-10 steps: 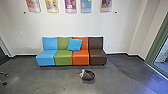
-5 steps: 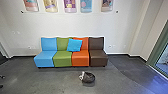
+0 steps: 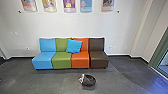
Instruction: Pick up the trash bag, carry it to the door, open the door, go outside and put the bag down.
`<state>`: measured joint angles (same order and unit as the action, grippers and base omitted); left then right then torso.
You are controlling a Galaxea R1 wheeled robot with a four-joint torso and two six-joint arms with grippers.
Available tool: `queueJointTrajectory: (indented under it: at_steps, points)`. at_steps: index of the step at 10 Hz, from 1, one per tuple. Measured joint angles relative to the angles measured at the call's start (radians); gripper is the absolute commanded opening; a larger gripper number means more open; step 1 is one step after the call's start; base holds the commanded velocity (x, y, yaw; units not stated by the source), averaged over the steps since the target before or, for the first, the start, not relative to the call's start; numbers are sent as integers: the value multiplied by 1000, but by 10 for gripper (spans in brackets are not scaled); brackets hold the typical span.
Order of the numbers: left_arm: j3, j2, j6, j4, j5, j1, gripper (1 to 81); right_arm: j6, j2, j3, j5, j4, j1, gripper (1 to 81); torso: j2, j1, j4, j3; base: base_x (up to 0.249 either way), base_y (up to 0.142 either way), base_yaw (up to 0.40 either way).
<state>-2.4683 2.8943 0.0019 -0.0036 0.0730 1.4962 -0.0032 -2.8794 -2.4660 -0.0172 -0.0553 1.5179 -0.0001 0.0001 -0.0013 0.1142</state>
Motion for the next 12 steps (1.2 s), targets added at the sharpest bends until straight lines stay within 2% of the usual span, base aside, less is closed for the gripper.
queueJointTrajectory:
  at_steps: [12]
  points:
    - [0,0,0,0,0,0,811,0,0,0,0,0,0,811,0,0,0,0,172,0,0]
